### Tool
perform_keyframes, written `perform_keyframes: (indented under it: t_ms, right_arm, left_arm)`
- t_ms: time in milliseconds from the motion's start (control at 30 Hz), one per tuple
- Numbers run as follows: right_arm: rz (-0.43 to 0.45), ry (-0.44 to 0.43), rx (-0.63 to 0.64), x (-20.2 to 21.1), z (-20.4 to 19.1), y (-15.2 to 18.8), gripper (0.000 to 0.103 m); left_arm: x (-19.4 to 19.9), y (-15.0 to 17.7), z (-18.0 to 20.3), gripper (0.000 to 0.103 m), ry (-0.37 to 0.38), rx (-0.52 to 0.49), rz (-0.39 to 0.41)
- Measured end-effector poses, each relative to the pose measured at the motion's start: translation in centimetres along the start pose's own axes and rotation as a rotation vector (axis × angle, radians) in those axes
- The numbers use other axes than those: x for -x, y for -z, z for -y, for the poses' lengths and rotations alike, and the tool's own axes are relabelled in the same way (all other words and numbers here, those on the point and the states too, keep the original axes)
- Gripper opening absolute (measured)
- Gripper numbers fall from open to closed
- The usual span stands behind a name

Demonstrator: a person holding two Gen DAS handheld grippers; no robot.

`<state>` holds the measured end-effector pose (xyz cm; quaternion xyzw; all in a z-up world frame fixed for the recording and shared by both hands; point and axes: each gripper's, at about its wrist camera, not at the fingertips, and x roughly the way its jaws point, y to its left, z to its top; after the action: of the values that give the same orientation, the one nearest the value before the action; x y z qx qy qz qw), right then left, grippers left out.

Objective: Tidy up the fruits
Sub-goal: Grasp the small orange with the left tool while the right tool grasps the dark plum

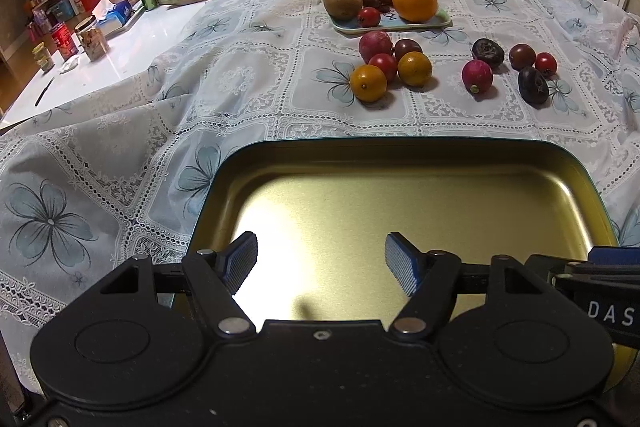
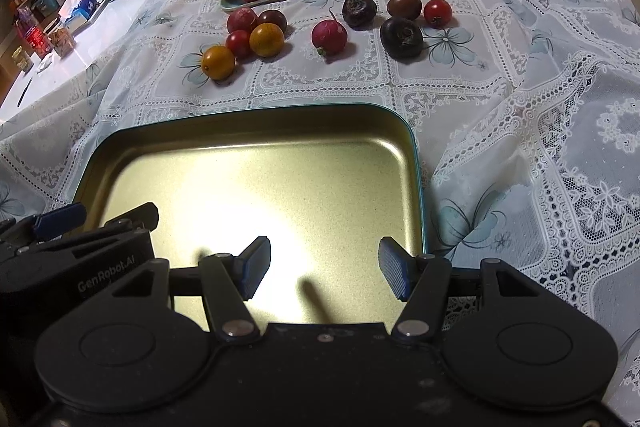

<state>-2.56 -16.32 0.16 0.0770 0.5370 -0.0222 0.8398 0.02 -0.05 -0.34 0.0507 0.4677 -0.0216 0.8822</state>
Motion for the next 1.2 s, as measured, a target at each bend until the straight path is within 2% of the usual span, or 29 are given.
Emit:
perform_keyframes:
  t_ms: [133, 333, 467, 533, 600, 700, 833, 967, 1100, 1200]
  right_arm:
    - [0.002, -0.001, 0.008, 0.0, -0.1, 0.0, 0.061]
    - [0.011, 0.009, 0.023, 0.0, -0.2, -0.1, 0.059]
    - [0.015, 0.012, 0.029, -0.1, 0.0, -0.3, 0.058]
    - [0.033, 0.014, 0.037, 0.0, 0.0, -0.5, 0.058]
    - [0.055, 0.013, 0.046, 0.2, 0.2, -1.1, 0.058]
    - [0.122, 0.021, 0.046, 0.6, 0.9, -2.4, 0.058]
    - [0.215, 0.079, 0.019, 0.8, 2.6, -5.0, 0.057]
    - [0.201, 0.048, 0.016, -0.3, 4.5, -8.3, 0.057]
    - [0.176, 0.060, 0.032, -2.0, 5.7, -11.6, 0.057]
    - [0.150, 0.059, 0.045, -3.5, 6.4, -13.7, 0.052]
  left_arm:
    - [0.1, 0.0, 0.0, 0.072, 0.007, 0.001, 0.000]
    - [0.5, -0.1, -0.4, 0.072, -0.024, 0.013, 0.040]
    - [0.5, -0.3, -0.7, 0.072, -0.011, 0.027, 0.047]
    - [0.4, -0.6, -0.8, 0.067, 0.001, 0.022, 0.038]
    - [0.2, -1.2, -0.8, 0.066, 0.013, 0.006, 0.031]
    - [0.1, -2.3, -0.9, 0.066, 0.038, -0.002, 0.044]
    - [-0.4, -4.4, -0.9, 0.066, 0.068, -0.023, 0.055]
    - [-1.7, -6.7, -0.8, 0.065, 0.091, -0.029, 0.039]
    - [-3.6, -9.2, -0.7, 0.064, 0.094, -0.024, 0.021]
    - [-5.2, -11.0, -0.6, 0.062, 0.106, -0.023, 0.005]
